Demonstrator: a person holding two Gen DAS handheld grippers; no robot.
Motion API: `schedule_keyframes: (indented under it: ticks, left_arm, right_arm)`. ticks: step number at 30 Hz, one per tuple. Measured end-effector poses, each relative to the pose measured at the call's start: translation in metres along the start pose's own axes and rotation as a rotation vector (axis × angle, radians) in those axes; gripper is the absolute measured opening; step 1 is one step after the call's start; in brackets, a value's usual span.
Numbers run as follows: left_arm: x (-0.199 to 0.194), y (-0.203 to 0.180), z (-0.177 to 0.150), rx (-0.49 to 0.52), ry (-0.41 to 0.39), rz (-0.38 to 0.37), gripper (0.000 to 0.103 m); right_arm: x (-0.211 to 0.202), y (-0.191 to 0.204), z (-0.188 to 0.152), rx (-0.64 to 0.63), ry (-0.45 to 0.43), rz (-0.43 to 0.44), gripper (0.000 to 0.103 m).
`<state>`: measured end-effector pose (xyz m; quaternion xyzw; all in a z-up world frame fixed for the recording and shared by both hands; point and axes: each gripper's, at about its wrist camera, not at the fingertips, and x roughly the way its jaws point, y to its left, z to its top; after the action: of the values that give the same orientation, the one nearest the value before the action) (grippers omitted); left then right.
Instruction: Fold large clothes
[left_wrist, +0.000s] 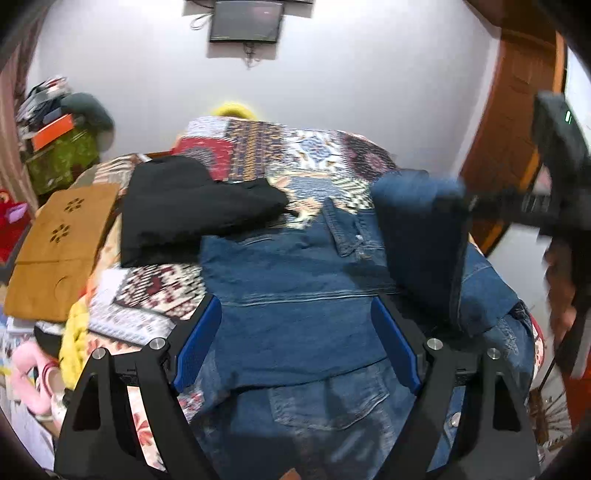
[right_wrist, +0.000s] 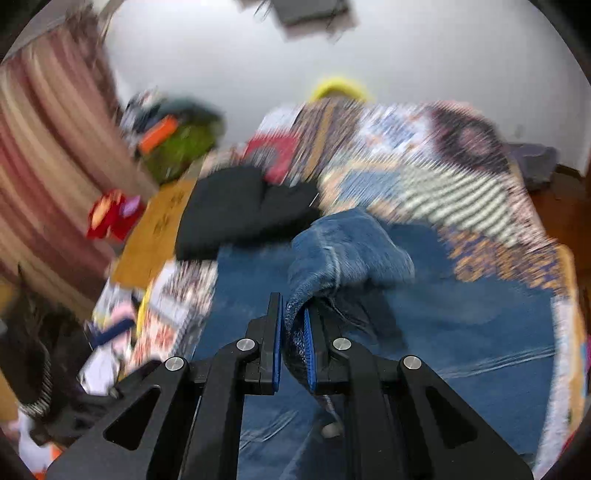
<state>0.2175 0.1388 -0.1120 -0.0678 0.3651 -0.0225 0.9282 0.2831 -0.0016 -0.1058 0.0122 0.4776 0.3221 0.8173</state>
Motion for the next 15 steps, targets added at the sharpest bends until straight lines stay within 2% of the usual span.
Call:
schedule_keyframes:
  ticks: [3,7,9,11,15]
  left_arm:
    - [-0.002,0.014,-0.008,-0.023,0.024,0.012,0.083]
    - [0.002,0.033,-0.024,-0.077,0.087,0.017,0.083]
    - [0.005,0.038,-0.032,-0.094,0.115,0.016,0.083]
    - [0.010,0.041,-0.039,-0.103,0.139,0.018,0.083]
    - [0.017,0.039,-0.047,-0.118,0.174,0.003,0.083]
  right_arm:
    - [0.043,0.015,-0.022,-0.034,0.143,0.028,0.010]
    - [0.070,0.023,-0.040,-0.046,0.262,0.029,0.019]
    - [0.072,0.021,-0.045,-0.036,0.314,0.067,0.041]
    - [0.067,0.017,-0.045,-0.018,0.322,0.092,0.043]
    - [0.036,0.001,-0.046,-0.023,0.266,0.050,0.043]
